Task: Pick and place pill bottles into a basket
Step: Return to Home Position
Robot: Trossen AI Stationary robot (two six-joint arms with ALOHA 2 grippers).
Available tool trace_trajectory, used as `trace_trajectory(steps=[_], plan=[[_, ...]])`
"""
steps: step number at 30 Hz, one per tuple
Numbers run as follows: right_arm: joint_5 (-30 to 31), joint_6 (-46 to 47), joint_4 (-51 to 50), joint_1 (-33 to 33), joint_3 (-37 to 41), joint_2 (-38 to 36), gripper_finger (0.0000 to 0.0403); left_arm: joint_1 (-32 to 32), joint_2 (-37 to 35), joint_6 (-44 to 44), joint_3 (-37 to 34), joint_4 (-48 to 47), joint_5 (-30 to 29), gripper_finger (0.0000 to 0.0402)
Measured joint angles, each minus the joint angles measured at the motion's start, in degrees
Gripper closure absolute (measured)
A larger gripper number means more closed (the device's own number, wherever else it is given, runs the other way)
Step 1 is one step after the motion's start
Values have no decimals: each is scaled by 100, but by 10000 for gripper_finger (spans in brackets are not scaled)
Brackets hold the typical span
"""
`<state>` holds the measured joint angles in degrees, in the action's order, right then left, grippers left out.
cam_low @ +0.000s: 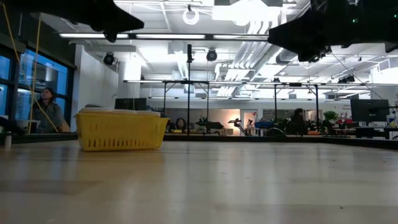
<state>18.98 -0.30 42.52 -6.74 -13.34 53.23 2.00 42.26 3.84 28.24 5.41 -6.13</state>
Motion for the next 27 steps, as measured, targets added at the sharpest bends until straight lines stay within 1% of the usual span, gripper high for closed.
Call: trace_trajectory(steps=[2, 4, 6, 8, 10, 11, 12, 14, 19, 23, 25, 27], plan=[[9, 25, -98, 0, 0, -4, 257, -143, -164, 44, -149, 60, -117, 361], [42, 24, -244, 0, 0, -4, 259, -370, -394, 17, -369, 18, -467, 378], [107, 38, -404, -2, 0, -4, 261, -688, -619, -8, -629, 82, -725, 379], [146, 46, -490, 0, 0, -4, 262, -1032, -888, -60, -886, 81, -1109, 379], [149, 127, -498, 0, 0, -4, 263, -1310, -1169, -25, -1090, 55, -1683, 372], [149, 170, -502, 0, 0, -4, 263, -1434, -1331, 12, -1157, -3, -1892, 370], [149, 183, -500, 0, 0, -3, 263, -1564, -1521, 43, -1224, -30, -1977, 370], [149, 205, -503, -2, 0, -4, 263, -1788, -1947, 61, -1369, -191, -1967, 378], [166, 290, -492, -4, 0, -4, 263, -2128, -2928, 402, -1753, -352, -1854, 379], [410, 150, -482, -2, 0, -2, 263, -1992, -3564, 531, -2015, -510, -1422, 379], [452, 91, -476, 0, 0, -2, 263, -1832, -3836, 535, -2124, -718, -1173, 379], [450, 83, -453, 0, 0, -2, 263, -1609, -4060, 501, -2204, -726, -1027, 379]])
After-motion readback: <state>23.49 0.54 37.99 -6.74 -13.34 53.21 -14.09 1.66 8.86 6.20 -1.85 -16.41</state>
